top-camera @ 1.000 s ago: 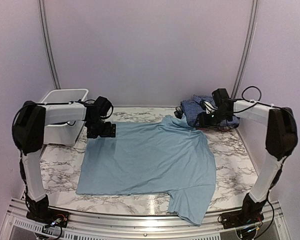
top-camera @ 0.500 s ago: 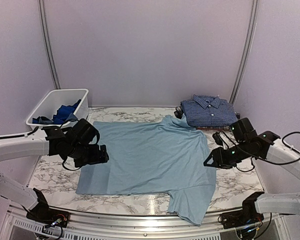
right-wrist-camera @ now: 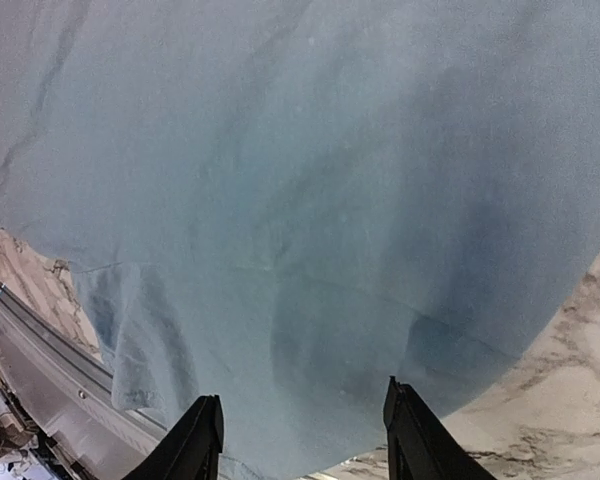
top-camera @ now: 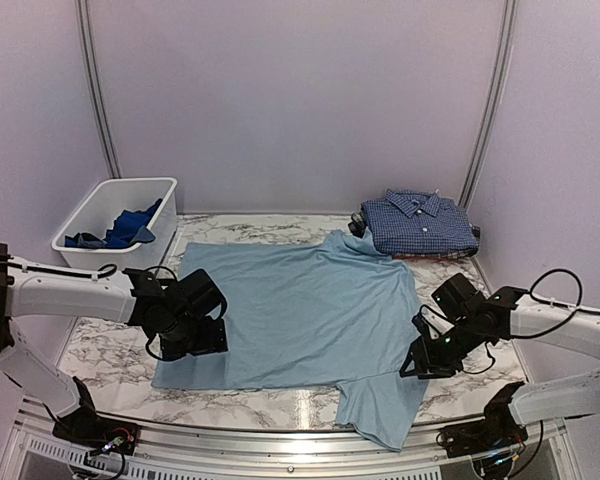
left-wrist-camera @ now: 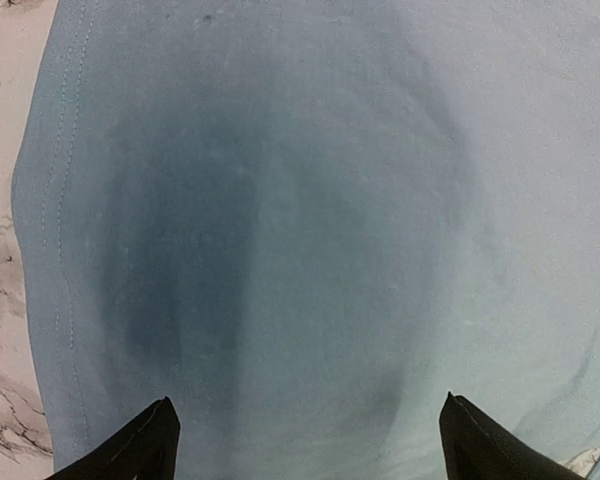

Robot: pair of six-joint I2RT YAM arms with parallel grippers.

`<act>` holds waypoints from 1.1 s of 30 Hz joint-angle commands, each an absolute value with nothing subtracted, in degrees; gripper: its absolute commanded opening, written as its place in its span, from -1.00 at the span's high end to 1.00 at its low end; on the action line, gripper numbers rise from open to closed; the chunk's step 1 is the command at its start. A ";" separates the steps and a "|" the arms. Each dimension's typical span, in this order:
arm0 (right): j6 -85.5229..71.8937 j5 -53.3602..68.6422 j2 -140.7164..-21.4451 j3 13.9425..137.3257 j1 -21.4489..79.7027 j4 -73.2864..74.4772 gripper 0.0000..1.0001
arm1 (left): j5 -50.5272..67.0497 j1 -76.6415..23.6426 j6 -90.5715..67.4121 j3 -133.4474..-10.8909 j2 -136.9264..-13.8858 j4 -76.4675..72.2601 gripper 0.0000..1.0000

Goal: Fold and stack the mixed laundry pile
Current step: Adjust the flattened T-shirt at the center of the board, then pick up the flattened T-shirt from the center of the board.

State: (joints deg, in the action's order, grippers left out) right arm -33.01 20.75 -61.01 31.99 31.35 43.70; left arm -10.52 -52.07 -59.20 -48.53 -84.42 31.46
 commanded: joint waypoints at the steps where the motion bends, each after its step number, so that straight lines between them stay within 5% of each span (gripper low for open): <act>1: -31.46 17.49 -67.19 34.09 31.45 35.87 -0.03 | -12.12 -48.48 -57.52 -49.04 -87.74 31.34 -0.87; 13: -22.74 16.30 -81.33 39.41 22.91 30.66 -0.03 | -10.55 -39.18 -48.04 -51.90 -95.56 26.95 -0.84; 18: -24.23 17.19 -74.37 43.20 22.73 36.79 -0.05 | -8.90 -38.72 -48.16 -52.87 -91.25 27.08 -0.85; 26: -37.59 20.40 -53.78 32.11 28.21 44.23 -0.04 | -6.86 -42.29 -57.36 -44.31 -74.79 29.86 -0.89; 33: -42.10 13.04 -53.54 29.44 35.33 47.61 0.02 | -9.42 -48.50 -68.68 -41.95 -72.39 35.04 -0.84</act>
